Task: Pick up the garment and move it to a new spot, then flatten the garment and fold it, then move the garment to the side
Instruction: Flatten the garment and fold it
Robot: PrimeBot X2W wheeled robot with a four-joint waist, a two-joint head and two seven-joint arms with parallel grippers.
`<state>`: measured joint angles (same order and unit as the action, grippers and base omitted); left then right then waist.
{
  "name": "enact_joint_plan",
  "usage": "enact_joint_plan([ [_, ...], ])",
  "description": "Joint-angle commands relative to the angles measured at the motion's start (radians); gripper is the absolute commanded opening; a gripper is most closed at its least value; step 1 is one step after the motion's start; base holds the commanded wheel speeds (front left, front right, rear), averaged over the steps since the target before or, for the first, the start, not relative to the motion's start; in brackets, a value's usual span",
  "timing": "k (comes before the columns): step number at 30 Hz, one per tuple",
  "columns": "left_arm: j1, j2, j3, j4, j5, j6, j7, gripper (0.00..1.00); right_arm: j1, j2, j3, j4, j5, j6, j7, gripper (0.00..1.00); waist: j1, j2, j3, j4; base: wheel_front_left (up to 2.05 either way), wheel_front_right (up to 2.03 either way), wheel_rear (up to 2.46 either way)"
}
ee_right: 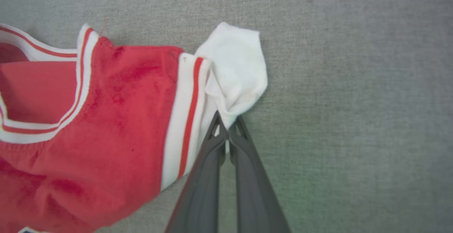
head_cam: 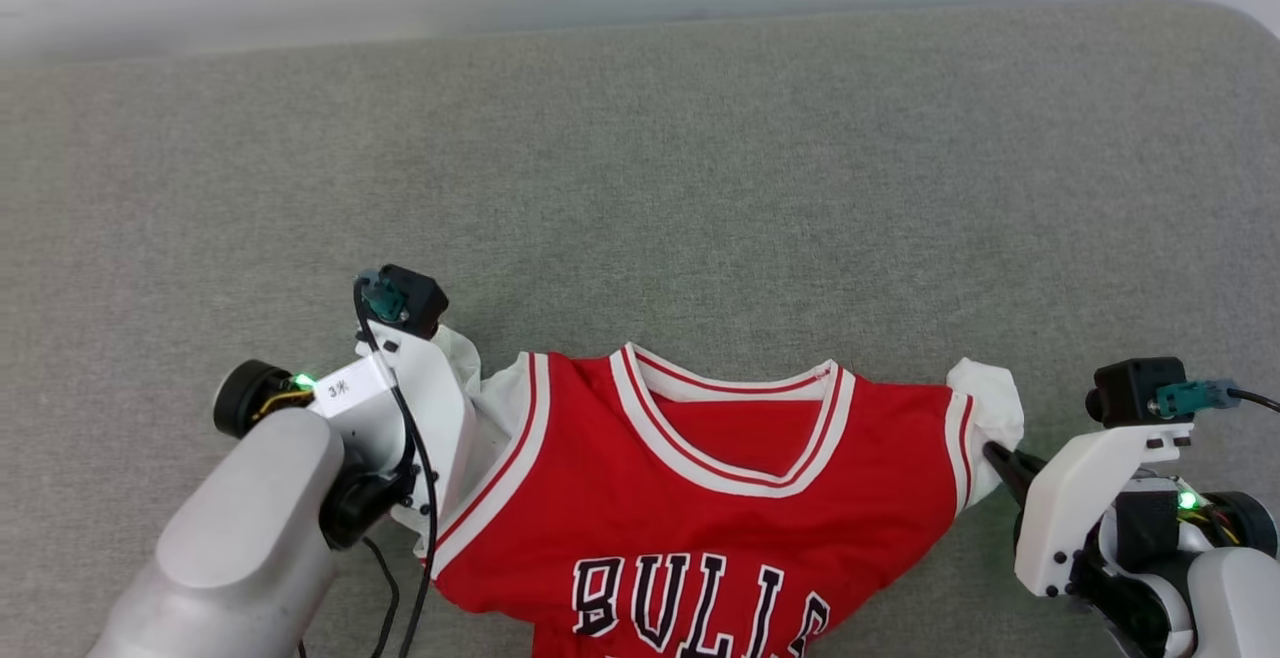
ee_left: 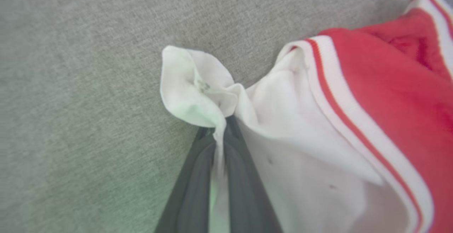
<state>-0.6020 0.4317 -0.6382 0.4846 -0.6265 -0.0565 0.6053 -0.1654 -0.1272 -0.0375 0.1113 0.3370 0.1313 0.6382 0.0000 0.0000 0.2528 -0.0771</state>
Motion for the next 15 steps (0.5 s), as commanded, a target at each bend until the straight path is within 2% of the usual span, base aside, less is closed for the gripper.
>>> enact_joint_plan([
  [1, 0.038, -0.013, -0.016, 0.03, 0.004, 0.005, -0.004, 0.0, -0.011, -0.009, -0.002, 0.006, 0.009, -0.001, 0.005, 0.0, 0.0, 0.0, -0.018, 0.013, 0.0, 0.0, 0.0],
  [4, -0.004, -0.017, -0.005, 0.037, 0.034, 0.027, -0.078, 0.0, -0.019, -0.029, -0.006, 0.012, 0.007, -0.001, 0.012, 0.0, 0.0, 0.0, -0.046, 0.035, 0.0, 0.0, 0.0],
  [10, -0.086, -0.044, 0.02, 0.069, 0.066, 0.043, -0.206, 0.0, -0.075, -0.079, 0.018, 0.027, 0.017, -0.001, 0.024, 0.0, 0.0, 0.0, -0.09, 0.063, 0.0, 0.0, 0.0],
  [15, -0.17, -0.051, 0.058, 0.105, 0.103, 0.093, -0.342, 0.0, -0.171, -0.14, 0.061, 0.068, 0.024, -0.001, 0.032, 0.0, 0.0, 0.0, -0.117, 0.072, 0.0, 0.0, 0.0],
])
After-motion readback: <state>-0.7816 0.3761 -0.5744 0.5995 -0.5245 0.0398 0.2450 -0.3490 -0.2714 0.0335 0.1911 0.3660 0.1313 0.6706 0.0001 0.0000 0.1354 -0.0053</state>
